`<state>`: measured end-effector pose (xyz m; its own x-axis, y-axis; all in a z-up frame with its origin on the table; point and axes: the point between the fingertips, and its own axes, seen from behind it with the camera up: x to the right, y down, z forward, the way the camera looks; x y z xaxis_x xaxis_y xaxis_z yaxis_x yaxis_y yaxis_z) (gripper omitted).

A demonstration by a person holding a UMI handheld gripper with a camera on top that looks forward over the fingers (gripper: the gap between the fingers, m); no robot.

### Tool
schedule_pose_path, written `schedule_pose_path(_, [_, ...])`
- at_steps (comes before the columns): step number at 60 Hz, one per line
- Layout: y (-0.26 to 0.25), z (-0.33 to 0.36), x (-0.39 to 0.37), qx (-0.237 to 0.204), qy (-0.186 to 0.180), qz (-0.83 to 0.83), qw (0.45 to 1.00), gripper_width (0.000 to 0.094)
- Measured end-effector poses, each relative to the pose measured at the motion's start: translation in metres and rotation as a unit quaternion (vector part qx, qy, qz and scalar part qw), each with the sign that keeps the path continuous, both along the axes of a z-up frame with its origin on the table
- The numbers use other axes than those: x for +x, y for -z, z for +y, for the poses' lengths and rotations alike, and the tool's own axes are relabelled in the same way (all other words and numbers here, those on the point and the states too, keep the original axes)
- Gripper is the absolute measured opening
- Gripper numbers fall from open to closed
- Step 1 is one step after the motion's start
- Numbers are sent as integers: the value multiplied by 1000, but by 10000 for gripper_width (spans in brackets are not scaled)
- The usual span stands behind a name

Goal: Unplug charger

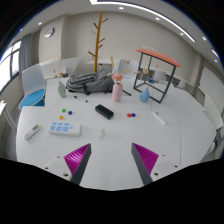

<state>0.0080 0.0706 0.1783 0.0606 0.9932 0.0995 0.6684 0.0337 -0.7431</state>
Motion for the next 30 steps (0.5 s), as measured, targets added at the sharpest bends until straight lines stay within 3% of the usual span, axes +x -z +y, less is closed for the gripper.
schedule_pose_path(10, [-32,5,41,-13,2,13,1000,853])
schedule_pose_path(22, [-38,15,37,0,4,24,1000,852])
schedule_pose_path(30, [-35,5,31,-21,-4,18,1000,853])
